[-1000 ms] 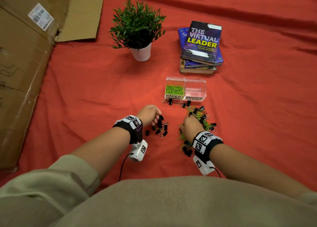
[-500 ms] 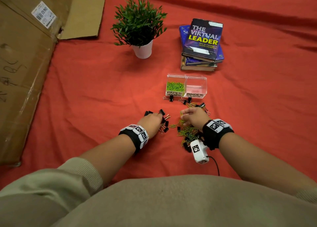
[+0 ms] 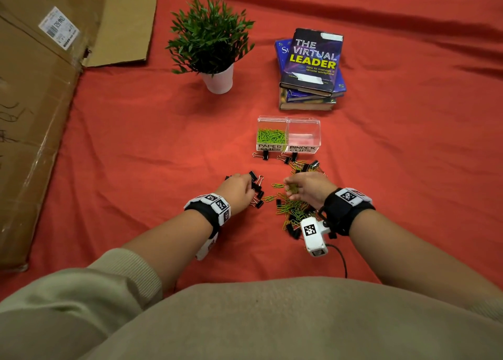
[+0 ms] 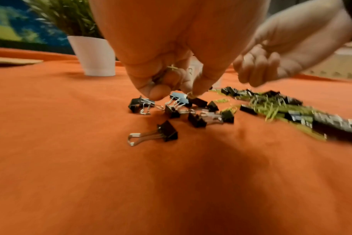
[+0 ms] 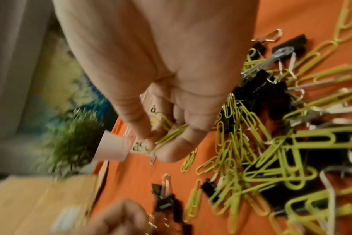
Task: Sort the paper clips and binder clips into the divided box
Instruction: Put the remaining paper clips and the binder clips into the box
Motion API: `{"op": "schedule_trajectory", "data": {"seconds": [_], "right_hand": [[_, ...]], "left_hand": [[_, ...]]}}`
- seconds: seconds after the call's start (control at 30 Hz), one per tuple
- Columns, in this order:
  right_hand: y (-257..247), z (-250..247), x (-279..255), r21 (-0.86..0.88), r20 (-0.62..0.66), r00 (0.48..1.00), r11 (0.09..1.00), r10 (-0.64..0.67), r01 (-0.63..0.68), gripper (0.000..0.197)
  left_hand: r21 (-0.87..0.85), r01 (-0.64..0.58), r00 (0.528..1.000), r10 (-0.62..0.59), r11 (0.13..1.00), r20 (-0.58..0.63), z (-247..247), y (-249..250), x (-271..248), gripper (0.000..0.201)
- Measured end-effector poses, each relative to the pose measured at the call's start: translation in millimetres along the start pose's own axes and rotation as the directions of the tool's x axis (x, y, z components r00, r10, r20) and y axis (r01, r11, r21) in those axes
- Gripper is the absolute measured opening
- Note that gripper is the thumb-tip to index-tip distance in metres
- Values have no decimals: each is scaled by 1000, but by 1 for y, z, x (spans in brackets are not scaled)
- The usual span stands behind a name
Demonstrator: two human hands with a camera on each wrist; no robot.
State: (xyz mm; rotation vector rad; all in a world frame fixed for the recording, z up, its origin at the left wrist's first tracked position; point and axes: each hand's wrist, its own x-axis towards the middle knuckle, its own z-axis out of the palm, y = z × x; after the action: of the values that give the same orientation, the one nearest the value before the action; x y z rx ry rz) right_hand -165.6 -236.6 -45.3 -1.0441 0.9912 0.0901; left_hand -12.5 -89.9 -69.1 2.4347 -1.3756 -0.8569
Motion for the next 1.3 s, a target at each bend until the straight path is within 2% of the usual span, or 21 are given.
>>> {"op": "schedule_trajectory", "data": {"seconds": [0.07,0.17,0.23,0.3,0.4,0.5,0.57,0.67,0.77,0.9,1.0,1.03,1.1,1.17,1.3], "right_hand": [[5,2,6,-330,-90,993,943,-71,38,11],[11,7,15,-733,-131,963,677,-234,65,14],[13,12,19,-862,-98,955,503,-279,58,15],[16,19,20,-931,-60,965,362,-254,38,20],[21,26,22,-963,-40,977,267,-212,19,19],[25,28,22,-960,-44,976,280,-212,17,15],[26,27,22,-954,-53,975,299,-216,14,18],[26,24,19,-951,-41,975,309,-217,29,17],[28,21,16,-962,-5,968,266,-250,64,14],[29,23,14,-981,55,964,164,-260,100,28],[26,27,11,-981,50,972,171,-231,91,17],[25,28,11,-978,42,976,191,-215,84,14],[25,28,10,-970,41,984,228,-172,81,30],[23,24,9,-940,32,978,326,-206,100,20],[12,10,12,-752,-68,964,648,-257,119,2]], "left_hand": [[-158,71,997,-76,985,-25,-3,4,1,6],[-356,167,983,-183,919,-13,-9,10,4,11],[-443,183,980,-198,878,11,-10,12,6,17],[-544,202,977,-207,814,53,-9,14,9,20],[-622,231,971,-211,748,107,-8,20,10,28],[-623,262,965,-199,737,170,-6,29,9,33],[-571,268,963,-203,776,177,-2,36,10,31],[-353,220,975,-200,909,92,7,42,11,25],[-96,94,994,-89,991,55,15,45,11,9],[188,-30,996,12,982,92,22,42,10,27],[239,-45,994,19,970,109,24,38,9,32],[243,-41,993,13,969,117,24,37,9,32],[260,-30,991,-5,965,134,23,37,9,30],[295,-28,990,-13,955,138,23,39,8,27],[385,-64,990,12,921,138,26,40,8,28]]}}
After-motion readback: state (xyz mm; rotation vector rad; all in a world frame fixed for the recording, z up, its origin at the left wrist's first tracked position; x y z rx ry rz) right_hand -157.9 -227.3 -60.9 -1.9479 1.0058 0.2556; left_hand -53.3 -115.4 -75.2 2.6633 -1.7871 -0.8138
